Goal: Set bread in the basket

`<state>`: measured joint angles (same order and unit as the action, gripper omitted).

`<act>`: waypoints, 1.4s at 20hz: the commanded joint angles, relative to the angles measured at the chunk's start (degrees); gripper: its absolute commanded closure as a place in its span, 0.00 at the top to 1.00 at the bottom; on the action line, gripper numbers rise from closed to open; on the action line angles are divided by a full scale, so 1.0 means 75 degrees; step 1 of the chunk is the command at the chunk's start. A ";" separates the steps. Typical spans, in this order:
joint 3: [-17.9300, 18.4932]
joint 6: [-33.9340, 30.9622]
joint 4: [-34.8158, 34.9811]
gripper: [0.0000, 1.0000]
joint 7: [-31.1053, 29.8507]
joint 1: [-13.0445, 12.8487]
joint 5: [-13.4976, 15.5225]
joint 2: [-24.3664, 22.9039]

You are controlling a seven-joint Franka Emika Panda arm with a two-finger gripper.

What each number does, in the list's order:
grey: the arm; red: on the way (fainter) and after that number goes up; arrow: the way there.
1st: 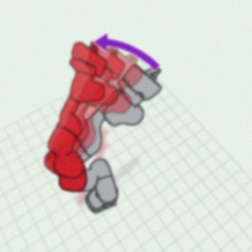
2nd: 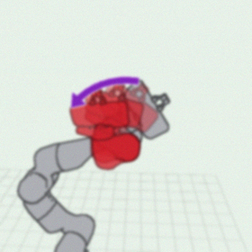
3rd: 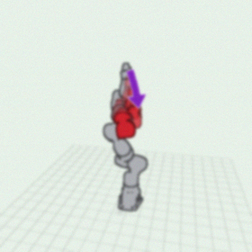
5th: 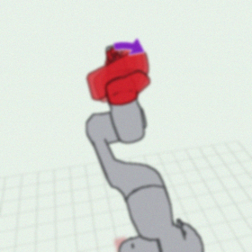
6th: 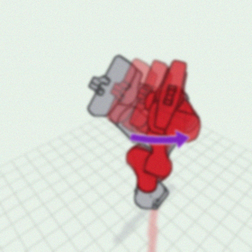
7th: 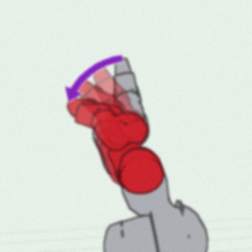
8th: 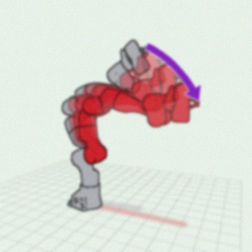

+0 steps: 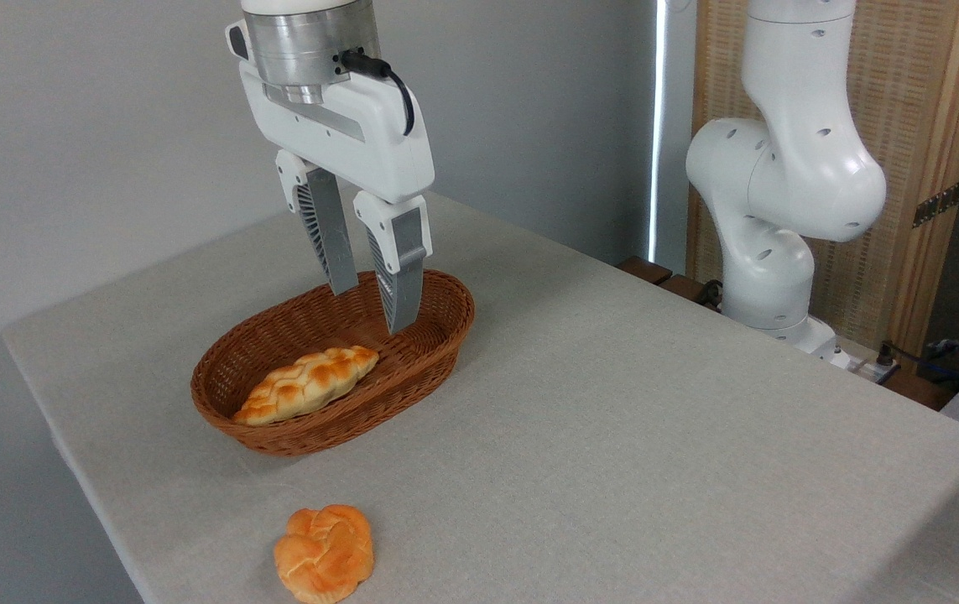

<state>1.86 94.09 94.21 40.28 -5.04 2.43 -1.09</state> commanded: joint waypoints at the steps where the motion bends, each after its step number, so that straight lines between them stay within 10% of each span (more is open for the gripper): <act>1: 0.0068 -0.0100 0.0107 1.00 0.0137 -0.0055 0.0027 -0.0136; 28: 0.0056 0.1645 0.0482 1.00 0.4437 -0.0055 -0.0453 0.0496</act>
<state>1.91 102.77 97.17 72.01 -4.98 -0.20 1.34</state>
